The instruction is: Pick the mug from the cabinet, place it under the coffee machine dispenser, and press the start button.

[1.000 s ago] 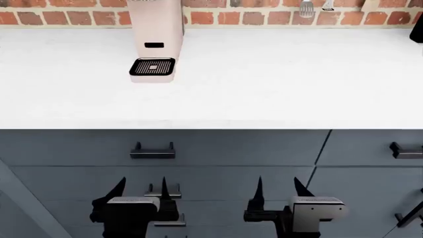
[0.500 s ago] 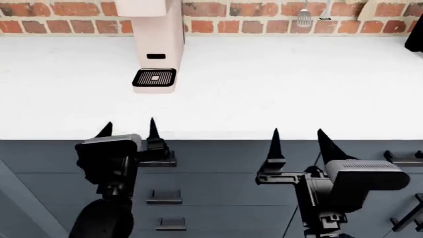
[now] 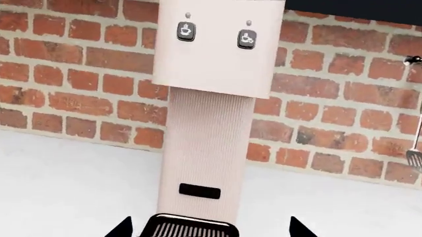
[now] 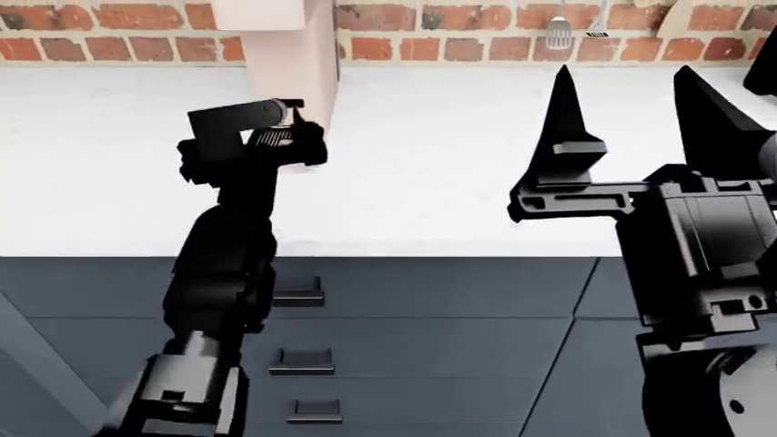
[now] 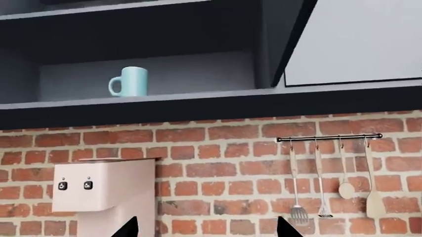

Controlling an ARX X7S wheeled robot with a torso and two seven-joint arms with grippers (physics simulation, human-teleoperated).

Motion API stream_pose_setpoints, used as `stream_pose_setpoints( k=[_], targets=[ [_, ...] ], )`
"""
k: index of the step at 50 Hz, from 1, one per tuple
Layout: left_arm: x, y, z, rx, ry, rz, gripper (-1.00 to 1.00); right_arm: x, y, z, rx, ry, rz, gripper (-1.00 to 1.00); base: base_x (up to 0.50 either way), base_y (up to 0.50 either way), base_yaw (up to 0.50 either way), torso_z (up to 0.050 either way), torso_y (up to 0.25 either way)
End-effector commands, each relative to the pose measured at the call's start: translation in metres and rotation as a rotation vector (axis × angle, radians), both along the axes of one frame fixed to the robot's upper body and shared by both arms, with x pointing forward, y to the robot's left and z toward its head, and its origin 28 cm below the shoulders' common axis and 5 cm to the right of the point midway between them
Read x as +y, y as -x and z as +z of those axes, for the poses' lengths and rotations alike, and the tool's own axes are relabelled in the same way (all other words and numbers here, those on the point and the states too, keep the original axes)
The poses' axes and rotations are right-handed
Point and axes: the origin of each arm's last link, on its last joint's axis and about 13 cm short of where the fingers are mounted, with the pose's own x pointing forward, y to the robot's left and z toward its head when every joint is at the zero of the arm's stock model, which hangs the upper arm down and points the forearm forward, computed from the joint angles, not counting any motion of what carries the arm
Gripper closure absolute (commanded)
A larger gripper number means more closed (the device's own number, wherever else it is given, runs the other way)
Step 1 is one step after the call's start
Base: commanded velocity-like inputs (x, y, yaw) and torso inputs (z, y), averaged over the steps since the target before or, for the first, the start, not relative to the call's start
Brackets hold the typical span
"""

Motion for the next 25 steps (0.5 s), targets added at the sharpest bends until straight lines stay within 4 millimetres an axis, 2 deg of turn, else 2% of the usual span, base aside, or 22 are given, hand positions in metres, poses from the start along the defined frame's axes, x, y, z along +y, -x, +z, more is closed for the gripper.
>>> stream_pose_setpoints(
  k=[1, 5, 7, 13, 23, 25],
  targets=[
    [0.003, -0.022, 0.018, 0.020, -0.146, 0.017, -1.00, 0.001, 0.019, 0.034, -0.068, 0.077, -0.012, -1.00, 0.00, 0.00, 0.00, 0.050, 0.000],
    [0.006, -0.022, 0.018, 0.065, -0.140, 0.026, -1.00, 0.001, 0.020, 0.039, -0.056, 0.061, 0.008, -1.00, 0.00, 0.00, 0.00, 0.050, 0.000],
    [0.010, -0.023, 0.020, 0.075, -0.077, 0.039, -1.00, 0.000, 0.021, 0.040, -0.048, 0.053, 0.018, -1.00, 0.00, 0.00, 0.00, 0.025, 0.000],
    [0.013, -0.023, 0.020, 0.126, -0.094, 0.117, -1.00, 0.001, 0.025, 0.041, -0.048, 0.071, 0.022, -1.00, 0.03, 0.49, 0.00, 0.000, 0.000],
    [0.012, -0.023, 0.020, 0.162, -0.144, 0.150, -1.00, 0.002, 0.025, 0.042, -0.045, 0.075, 0.018, -1.00, 0.05, 0.50, 0.00, 0.000, 0.000],
    [0.012, -0.022, 0.018, 0.223, -0.139, 0.159, -1.00, 0.002, 0.026, 0.043, -0.044, 0.074, 0.015, -1.00, 0.08, 0.50, 0.00, 0.000, 0.000]
  ],
)
